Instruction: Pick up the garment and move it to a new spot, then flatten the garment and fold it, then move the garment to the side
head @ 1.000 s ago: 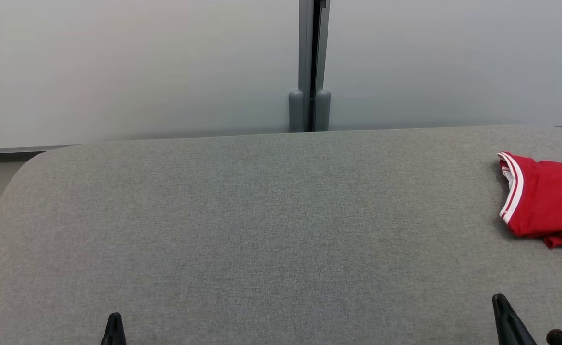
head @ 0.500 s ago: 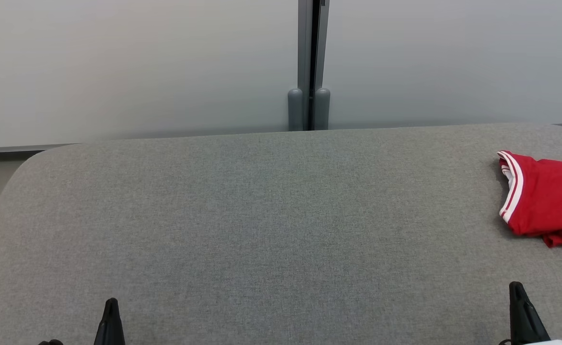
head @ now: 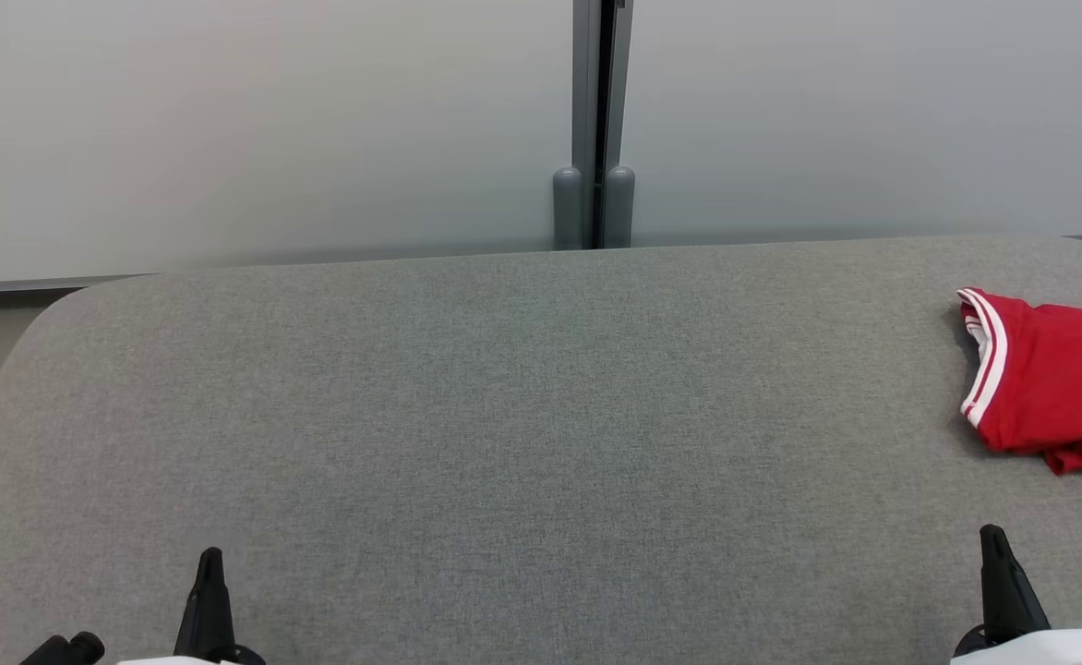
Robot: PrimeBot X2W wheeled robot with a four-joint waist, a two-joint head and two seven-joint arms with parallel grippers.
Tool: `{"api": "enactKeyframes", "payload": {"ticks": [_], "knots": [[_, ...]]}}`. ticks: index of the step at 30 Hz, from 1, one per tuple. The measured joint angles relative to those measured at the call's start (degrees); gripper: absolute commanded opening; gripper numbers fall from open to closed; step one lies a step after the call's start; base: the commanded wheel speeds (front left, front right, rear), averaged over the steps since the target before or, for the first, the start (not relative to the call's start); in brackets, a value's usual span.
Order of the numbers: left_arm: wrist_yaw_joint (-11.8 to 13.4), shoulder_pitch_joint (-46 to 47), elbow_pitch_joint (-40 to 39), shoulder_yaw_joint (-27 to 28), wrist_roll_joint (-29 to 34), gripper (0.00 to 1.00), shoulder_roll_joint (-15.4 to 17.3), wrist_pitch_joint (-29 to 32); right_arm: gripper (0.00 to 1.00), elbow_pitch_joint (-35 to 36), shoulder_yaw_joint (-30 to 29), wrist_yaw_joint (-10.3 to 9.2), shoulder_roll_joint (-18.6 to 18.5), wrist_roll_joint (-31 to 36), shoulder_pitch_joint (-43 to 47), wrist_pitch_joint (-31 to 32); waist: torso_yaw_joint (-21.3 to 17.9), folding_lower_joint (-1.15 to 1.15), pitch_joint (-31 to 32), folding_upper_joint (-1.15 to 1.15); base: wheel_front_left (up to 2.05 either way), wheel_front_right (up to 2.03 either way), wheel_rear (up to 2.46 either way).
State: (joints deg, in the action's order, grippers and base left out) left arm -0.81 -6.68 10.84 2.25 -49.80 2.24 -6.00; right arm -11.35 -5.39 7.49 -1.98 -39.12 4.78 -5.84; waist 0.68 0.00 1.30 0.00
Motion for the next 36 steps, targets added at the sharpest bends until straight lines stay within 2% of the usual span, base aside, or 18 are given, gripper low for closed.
{"api": "enactKeyframes", "payload": {"ticks": [36], "knots": [[-3.18, 6.08, 1.48, 2.04, -20.49, 0.00, 0.22, 6.01, 0.00, -1.20, -0.56, 0.00, -0.30, -25.54, -5.21, 5.91, -0.27, 0.00, -0.57, 0.00, 0.00, 0.00, 0.00]]}}
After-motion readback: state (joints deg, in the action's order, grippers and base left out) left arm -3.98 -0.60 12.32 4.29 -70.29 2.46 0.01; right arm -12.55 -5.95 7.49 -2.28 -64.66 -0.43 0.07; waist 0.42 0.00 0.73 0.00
